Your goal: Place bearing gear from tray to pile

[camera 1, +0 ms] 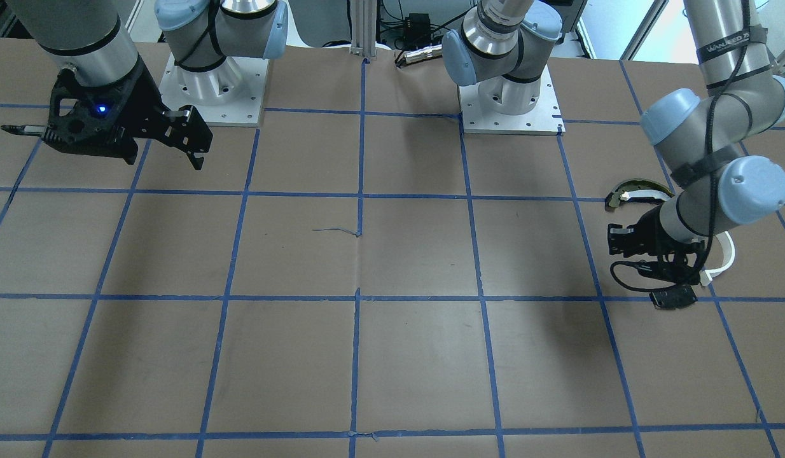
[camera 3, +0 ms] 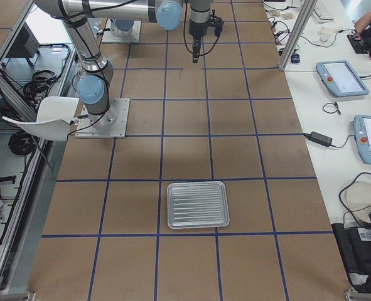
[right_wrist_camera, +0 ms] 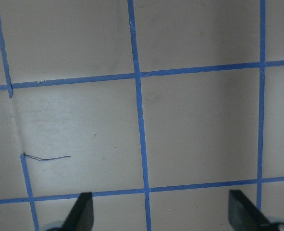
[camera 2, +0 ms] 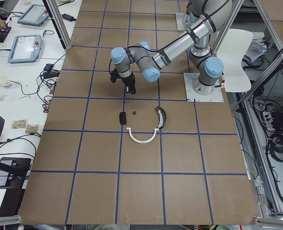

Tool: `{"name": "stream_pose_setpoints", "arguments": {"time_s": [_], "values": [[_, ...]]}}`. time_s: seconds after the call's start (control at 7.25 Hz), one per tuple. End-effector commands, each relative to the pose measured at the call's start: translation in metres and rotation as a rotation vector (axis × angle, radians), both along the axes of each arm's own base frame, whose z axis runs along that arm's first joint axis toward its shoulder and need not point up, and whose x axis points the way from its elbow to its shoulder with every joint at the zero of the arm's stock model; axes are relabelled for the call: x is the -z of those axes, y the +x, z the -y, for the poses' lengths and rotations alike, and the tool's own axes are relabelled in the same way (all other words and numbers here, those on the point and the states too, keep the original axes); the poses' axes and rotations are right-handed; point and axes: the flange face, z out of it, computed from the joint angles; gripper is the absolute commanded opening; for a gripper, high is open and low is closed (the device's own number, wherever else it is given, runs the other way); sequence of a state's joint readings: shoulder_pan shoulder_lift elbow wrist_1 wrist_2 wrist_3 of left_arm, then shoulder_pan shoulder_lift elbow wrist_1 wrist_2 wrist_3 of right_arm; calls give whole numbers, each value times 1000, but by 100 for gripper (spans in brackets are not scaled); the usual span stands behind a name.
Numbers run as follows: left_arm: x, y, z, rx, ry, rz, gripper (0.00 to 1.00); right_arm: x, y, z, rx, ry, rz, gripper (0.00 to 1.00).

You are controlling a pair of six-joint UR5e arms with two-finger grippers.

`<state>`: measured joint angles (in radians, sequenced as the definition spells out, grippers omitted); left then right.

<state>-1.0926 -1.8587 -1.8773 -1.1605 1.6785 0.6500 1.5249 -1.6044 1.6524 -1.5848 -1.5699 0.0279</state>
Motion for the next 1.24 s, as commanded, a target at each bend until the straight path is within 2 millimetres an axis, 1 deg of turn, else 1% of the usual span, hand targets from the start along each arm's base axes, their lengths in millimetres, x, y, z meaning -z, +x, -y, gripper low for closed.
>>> {"name": "stream_pose_setpoints", "arguments": {"time_s": [0.0,0.14,0.28,0.83,0.97,1.1], "values": [[30,42,-6,-39,-70,1,0,-3,0,-1,1,-6,2,100],[41,41,-4,-41,-65,-29,0,-5,0,1,3,-13,3,100],[39,43,-3,-34,-67,-21,0,-7,0,0,5,-16,3,100],[49,45,-5,-41,-46,-28,0,-7,0,0,4,-14,1,100],[52,46,-4,-47,-45,-29,65,-6,0,0,4,-13,2,100],[43,47,-1,-50,-60,-17,96,-8,0,1,4,-16,1,100]]}}
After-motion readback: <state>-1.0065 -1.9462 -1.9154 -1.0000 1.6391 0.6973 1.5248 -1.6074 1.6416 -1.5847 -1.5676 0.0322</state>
